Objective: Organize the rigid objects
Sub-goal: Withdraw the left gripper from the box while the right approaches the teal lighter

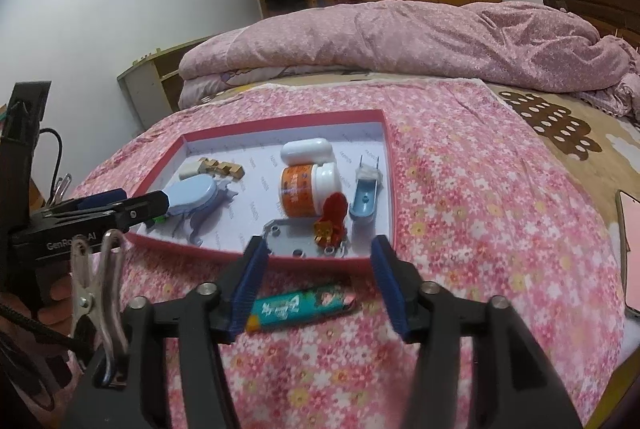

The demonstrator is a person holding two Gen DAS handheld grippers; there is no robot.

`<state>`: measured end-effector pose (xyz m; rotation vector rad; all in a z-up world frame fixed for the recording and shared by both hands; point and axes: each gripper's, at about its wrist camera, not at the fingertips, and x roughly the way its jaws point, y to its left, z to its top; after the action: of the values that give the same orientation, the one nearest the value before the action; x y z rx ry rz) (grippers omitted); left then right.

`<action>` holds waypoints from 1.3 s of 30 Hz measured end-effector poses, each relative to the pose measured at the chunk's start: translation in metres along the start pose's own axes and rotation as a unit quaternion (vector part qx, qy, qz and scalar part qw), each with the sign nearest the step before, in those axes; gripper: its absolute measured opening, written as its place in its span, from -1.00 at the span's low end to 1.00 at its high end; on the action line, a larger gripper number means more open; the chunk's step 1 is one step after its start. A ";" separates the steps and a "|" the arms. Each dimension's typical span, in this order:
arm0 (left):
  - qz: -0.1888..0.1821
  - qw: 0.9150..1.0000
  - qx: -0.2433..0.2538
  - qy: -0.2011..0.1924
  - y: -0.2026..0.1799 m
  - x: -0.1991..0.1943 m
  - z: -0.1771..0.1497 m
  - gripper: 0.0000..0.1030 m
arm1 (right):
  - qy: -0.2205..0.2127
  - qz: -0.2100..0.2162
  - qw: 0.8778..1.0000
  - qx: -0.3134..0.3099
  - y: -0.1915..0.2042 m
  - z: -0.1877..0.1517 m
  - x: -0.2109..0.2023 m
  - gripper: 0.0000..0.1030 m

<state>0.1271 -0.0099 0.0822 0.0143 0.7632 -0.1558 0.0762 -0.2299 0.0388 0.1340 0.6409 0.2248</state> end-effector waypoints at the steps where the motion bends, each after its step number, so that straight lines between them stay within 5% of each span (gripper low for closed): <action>1: 0.000 1.000 0.002 0.000 -0.001 -0.003 -0.002 0.72 | 0.000 0.001 1.000 -0.003 0.002 -0.002 -0.002 0.15; 10: 0.005 1.000 0.008 0.011 0.001 -0.021 -0.026 0.72 | 0.026 -0.007 1.000 -0.007 0.005 -0.021 -0.003 0.18; 13: 0.016 1.000 0.017 0.014 0.002 -0.021 -0.037 0.72 | 0.056 -0.006 0.998 -0.011 0.006 -0.025 0.004 0.39; 16: 0.014 0.999 0.022 0.026 0.003 -0.017 -0.047 0.72 | 0.074 -0.010 0.997 0.004 0.004 -0.029 0.010 0.39; 19: 0.009 0.999 0.019 0.037 0.006 -0.013 -0.055 0.72 | 0.083 -0.016 0.996 -0.012 0.006 -0.030 0.016 0.40; 25: 0.007 0.999 0.016 0.051 0.007 -0.007 -0.064 0.72 | 0.082 -0.025 0.996 -0.038 0.016 -0.032 0.023 0.74; 39: 0.000 0.998 0.015 0.067 0.003 0.003 -0.071 0.72 | 0.099 -0.039 0.994 -0.032 0.014 -0.024 0.043 0.74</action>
<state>0.0806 -0.0020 0.0285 0.0542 0.8948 -0.1681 0.0933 -0.2042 -0.0020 0.0240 0.8342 0.1843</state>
